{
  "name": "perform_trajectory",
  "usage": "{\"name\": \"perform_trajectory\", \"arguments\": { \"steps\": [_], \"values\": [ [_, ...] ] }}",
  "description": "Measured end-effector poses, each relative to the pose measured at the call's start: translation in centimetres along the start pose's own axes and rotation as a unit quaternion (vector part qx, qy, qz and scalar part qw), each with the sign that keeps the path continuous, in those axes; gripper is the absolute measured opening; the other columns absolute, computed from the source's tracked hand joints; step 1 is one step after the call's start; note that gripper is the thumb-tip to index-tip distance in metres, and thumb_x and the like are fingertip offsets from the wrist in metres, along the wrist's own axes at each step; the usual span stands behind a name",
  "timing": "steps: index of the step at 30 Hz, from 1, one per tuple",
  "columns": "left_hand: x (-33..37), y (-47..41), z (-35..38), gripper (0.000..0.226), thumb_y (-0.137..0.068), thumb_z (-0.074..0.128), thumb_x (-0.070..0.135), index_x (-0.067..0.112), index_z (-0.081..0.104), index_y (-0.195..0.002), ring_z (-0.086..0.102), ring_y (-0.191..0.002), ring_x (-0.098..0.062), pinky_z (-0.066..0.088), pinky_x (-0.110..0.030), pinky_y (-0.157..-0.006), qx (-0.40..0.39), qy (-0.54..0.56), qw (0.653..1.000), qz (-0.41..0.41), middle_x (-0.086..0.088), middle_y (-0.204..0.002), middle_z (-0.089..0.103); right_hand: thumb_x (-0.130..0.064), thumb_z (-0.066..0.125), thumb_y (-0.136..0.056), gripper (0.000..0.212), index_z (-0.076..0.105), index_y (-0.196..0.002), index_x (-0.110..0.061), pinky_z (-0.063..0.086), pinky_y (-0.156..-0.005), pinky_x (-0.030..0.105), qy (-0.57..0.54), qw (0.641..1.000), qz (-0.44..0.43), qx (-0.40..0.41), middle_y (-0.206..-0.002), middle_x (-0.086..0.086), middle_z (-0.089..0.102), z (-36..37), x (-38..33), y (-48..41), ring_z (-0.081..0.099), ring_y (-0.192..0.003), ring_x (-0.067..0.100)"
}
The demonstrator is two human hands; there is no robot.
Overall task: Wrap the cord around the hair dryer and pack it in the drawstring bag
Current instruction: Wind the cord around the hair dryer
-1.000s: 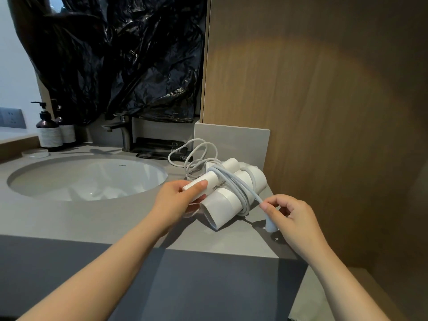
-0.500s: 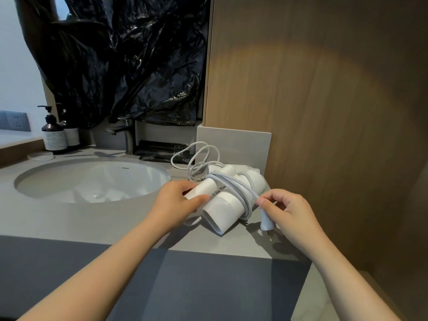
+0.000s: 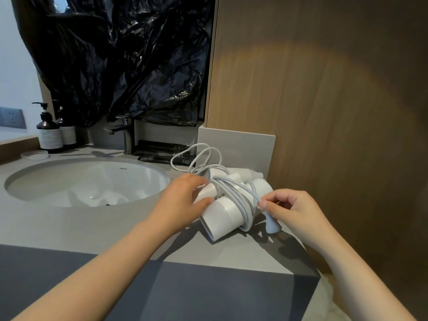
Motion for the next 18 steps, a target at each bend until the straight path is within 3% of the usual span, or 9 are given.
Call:
{"name": "perform_trajectory", "arguments": {
  "steps": [5, 12, 15, 18],
  "values": [
    [1.0, -0.5, 0.3, 0.035, -0.086, 0.070, 0.033, 0.019, 0.065, -0.118, 0.056, -0.102, -0.015, 0.046, -0.028, -0.088, 0.034, 0.010, 0.997, 0.069, 0.002, -0.110, 0.060, -0.024, 0.065, -0.089, 0.013, 0.073, -0.080, -0.031, 0.047, -0.058, 0.008, -0.031, 0.998, -0.025, 0.038, -0.077, -0.018, 0.068, -0.2, -1.2, -1.3, 0.063, -0.079, 0.001],
    [0.6, -1.8, 0.0, 0.031, -0.082, 0.073, 0.035, 0.026, 0.069, -0.112, 0.054, -0.077, -0.002, 0.048, -0.028, -0.075, 0.010, 0.007, 0.996, 0.088, 0.012, -0.091, 0.054, -0.026, 0.060, -0.093, 0.013, 0.071, -0.085, -0.027, 0.050, -0.061, 0.017, -0.038, 0.996, -0.032, 0.075, -0.087, -0.007, 0.068, -0.2, -1.9, -4.1, 0.062, -0.084, 0.014],
    [0.3, -2.6, 0.1, 0.031, -0.083, 0.072, 0.035, 0.027, 0.069, -0.112, 0.048, -0.072, 0.003, 0.045, -0.026, -0.073, -0.017, 0.010, 0.995, 0.099, 0.015, -0.079, 0.050, -0.024, 0.060, -0.093, 0.015, 0.072, -0.083, -0.026, 0.049, -0.064, 0.018, -0.047, 0.995, -0.027, 0.078, -0.082, -0.005, 0.068, 0.6, -2.5, -5.7, 0.062, -0.077, 0.012],
    [-0.5, -3.0, 0.5, 0.031, -0.084, 0.071, 0.036, 0.025, 0.069, -0.113, 0.048, -0.069, 0.000, 0.042, -0.023, -0.070, -0.025, 0.020, 0.995, 0.097, 0.012, -0.076, 0.049, -0.023, 0.061, -0.093, 0.016, 0.074, -0.084, -0.020, 0.049, -0.055, 0.015, -0.071, 0.994, -0.019, 0.080, -0.073, 0.003, 0.068, 1.7, -3.0, -7.1, 0.056, -0.061, 0.007]
  ]
}}
Point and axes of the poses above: each hand's wrist, its own y-axis away from the middle knuckle, its own z-axis out of the palm, x = y × z, the point moved 3 cm from there along -y, towards the middle knuckle
